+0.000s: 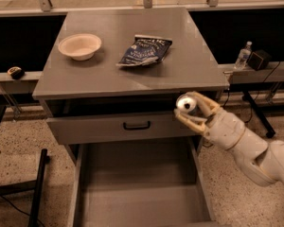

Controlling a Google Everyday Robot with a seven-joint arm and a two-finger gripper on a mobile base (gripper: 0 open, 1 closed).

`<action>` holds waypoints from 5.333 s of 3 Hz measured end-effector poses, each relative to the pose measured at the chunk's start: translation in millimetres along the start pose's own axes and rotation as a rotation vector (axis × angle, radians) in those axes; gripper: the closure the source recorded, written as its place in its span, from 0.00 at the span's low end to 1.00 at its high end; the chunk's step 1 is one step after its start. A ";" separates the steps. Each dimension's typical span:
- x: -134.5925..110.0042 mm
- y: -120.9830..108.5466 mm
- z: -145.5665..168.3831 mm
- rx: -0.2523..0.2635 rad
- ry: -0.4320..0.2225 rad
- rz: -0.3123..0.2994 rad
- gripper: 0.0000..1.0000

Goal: Pick redbull can from middle drawer and place on counter

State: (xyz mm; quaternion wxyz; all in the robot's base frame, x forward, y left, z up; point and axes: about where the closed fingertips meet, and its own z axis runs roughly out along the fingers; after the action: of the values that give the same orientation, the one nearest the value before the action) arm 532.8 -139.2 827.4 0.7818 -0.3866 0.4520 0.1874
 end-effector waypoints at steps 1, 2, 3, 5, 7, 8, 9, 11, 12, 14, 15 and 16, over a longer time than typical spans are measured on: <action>-32.8 -35.3 -1.3 0.140 -0.112 0.043 1.00; -52.2 -73.5 -11.3 0.223 -0.097 0.062 1.00; -79.0 -123.8 1.6 0.207 -0.027 0.112 1.00; -76.9 -172.5 19.0 0.203 -0.043 0.297 1.00; -49.6 -180.4 56.4 0.174 -0.026 0.412 1.00; -35.8 -181.3 67.0 0.194 -0.051 0.429 1.00; -29.1 -179.6 75.5 0.186 -0.061 0.406 0.81; -28.3 -179.4 76.4 0.185 -0.062 0.403 0.35; -28.1 -179.3 76.4 0.185 -0.062 0.403 0.11; -3.3 -172.0 75.4 0.180 -0.061 0.400 0.00; -9.0 -177.1 71.1 0.162 -0.041 0.352 0.00; -19.2 -190.3 42.9 0.151 0.029 0.255 0.00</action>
Offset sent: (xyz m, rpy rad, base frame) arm 0.0198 -0.0841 0.1319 0.1987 -0.0050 -0.2158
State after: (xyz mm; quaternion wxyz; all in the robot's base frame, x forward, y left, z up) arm 669.1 -225.0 939.1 0.7720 -0.2690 0.5212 0.2450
